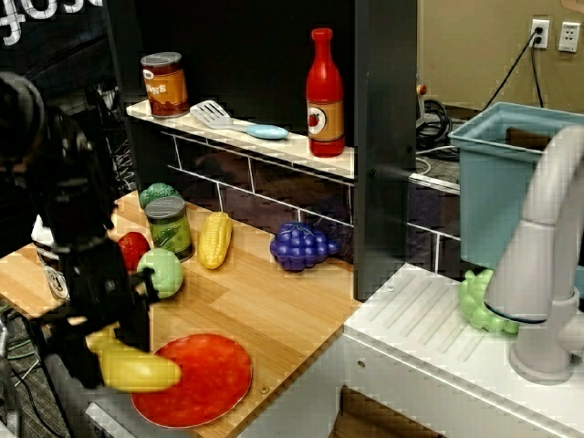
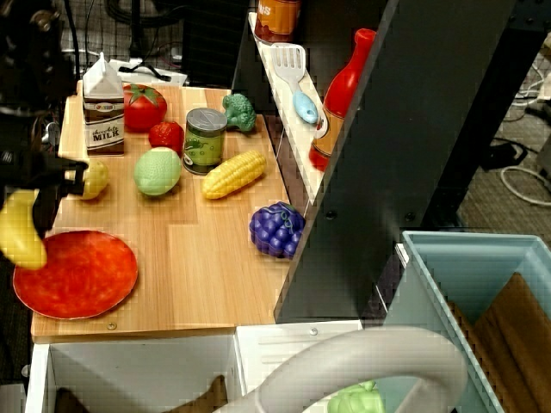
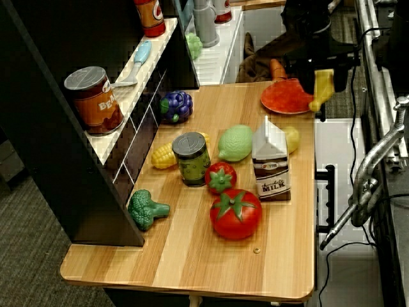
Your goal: Put banana on plate
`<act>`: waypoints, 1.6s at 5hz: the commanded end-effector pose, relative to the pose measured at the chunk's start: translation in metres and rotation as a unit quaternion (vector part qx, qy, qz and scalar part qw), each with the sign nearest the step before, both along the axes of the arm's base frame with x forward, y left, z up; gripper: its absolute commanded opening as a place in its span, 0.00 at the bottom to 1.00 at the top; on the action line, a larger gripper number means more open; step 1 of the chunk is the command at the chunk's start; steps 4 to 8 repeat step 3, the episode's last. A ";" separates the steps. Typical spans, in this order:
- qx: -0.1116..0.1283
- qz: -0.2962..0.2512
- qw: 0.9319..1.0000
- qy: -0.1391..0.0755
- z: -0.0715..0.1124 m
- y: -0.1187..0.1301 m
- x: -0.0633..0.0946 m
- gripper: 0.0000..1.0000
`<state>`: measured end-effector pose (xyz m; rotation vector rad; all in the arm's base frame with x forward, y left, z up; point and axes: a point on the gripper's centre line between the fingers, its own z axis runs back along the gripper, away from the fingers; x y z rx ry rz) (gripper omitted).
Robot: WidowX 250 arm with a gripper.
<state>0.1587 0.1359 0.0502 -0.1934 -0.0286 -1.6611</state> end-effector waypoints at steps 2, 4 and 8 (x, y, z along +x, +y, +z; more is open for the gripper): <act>0.022 0.033 0.999 0.027 0.011 -0.031 0.041 0.00; 0.033 0.040 0.998 0.025 0.003 -0.019 0.045 1.00; 0.033 0.040 0.998 0.025 0.003 -0.019 0.045 1.00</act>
